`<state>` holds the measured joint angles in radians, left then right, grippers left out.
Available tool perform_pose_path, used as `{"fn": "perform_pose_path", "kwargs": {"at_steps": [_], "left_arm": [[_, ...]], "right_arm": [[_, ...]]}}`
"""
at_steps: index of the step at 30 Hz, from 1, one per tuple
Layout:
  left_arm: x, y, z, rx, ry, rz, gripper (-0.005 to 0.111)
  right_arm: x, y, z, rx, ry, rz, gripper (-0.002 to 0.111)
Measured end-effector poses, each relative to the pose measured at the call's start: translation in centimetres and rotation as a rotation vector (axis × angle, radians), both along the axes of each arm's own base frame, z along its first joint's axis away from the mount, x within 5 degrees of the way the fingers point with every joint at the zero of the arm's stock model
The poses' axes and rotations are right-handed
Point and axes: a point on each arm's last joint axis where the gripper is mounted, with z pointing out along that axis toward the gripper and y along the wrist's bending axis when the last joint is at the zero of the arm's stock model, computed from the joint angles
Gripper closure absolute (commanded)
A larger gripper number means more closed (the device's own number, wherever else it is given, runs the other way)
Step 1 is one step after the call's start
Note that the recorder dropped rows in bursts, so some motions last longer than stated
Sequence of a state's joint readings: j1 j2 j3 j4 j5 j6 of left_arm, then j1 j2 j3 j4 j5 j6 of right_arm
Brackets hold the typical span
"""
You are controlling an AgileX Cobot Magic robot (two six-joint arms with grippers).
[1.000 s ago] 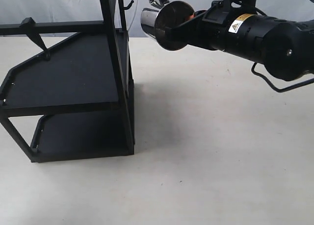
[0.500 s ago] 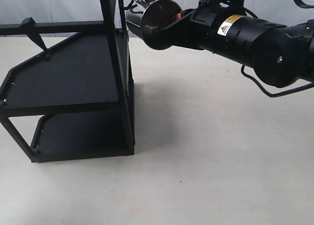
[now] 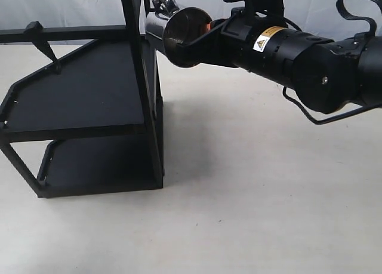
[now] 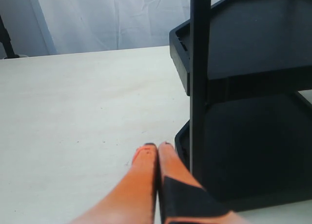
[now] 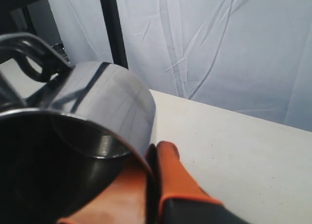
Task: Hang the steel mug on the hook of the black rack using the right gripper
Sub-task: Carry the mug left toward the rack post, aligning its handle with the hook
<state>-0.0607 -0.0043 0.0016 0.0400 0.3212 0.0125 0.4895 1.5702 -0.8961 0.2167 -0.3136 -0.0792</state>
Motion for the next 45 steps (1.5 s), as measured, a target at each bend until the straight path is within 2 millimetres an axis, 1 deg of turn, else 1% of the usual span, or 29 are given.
{"fn": "perform_pose_path", "kwargs": {"at_steps": [15, 21, 31, 38, 45], "left_arm": [[0.0, 0.0, 0.0, 0.0, 0.0, 0.0, 0.107], [0.0, 0.0, 0.0, 0.0, 0.0, 0.0, 0.107], [0.0, 0.0, 0.0, 0.0, 0.0, 0.0, 0.107], [0.0, 0.0, 0.0, 0.0, 0.0, 0.0, 0.107], [0.0, 0.0, 0.0, 0.0, 0.0, 0.0, 0.107]], "right_arm": [[-0.1, 0.0, -0.3, -0.011, 0.034, 0.005, 0.109], [-0.6, 0.9, -0.3, -0.013, 0.036, 0.032, 0.109], [-0.6, 1.0, -0.3, 0.0, 0.038, 0.028, 0.109], [-0.3, 1.2, -1.5, -0.009, 0.083, 0.023, 0.109], [0.1, 1.4, -1.8, -0.008, 0.08, 0.019, 0.109]]}}
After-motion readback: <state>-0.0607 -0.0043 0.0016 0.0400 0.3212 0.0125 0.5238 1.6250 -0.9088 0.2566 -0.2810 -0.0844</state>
